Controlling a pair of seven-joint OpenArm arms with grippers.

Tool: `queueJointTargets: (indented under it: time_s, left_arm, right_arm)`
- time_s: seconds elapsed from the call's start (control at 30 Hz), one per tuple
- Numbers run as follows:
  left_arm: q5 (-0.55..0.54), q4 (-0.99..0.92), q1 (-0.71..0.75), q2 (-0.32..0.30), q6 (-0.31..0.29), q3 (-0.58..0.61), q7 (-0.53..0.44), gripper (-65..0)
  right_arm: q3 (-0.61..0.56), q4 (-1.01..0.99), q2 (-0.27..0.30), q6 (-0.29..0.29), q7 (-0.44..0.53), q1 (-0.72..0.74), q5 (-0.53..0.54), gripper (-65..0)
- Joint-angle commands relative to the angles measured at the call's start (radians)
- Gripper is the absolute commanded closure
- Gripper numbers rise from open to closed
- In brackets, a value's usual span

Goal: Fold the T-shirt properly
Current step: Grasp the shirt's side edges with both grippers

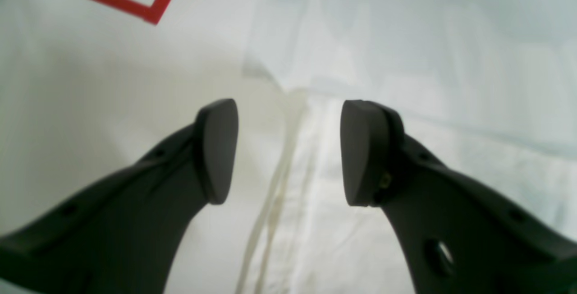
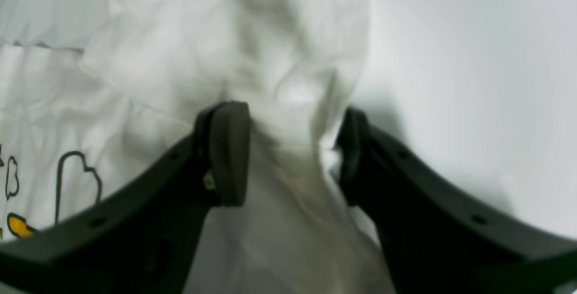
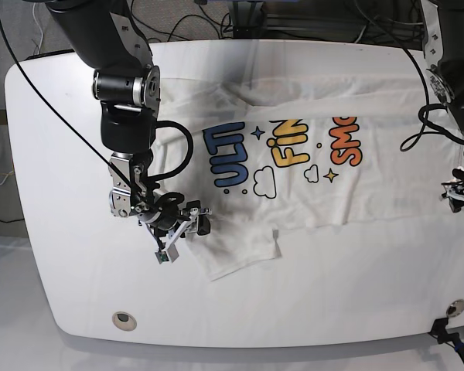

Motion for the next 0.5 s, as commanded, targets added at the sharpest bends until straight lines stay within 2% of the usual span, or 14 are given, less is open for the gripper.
queueJointTargets:
  time_s: [0.0,0.4,0.47]
  left_arm:
    - [0.016,0.014,-0.022,-0.021,0.002,-0.002,-0.027,-34.4]
    - [0.007,-0.043,-0.022,-0.017,-0.004,-0.006,-0.027,-34.5]
    - [0.007,-0.043,-0.022,-0.015,-0.030,-0.008,-0.027,-34.5]
  right_arm:
    - [-0.001,0.008,0.005,0.000,-0.018,0.021,-0.009,-29.3]
    - [-0.001,0.008,0.006,0.002,-0.018,0.021,-0.009,-29.3]
    - [-0.001,0.008,0.006,0.002,-0.018,0.021,-0.009,-29.3]
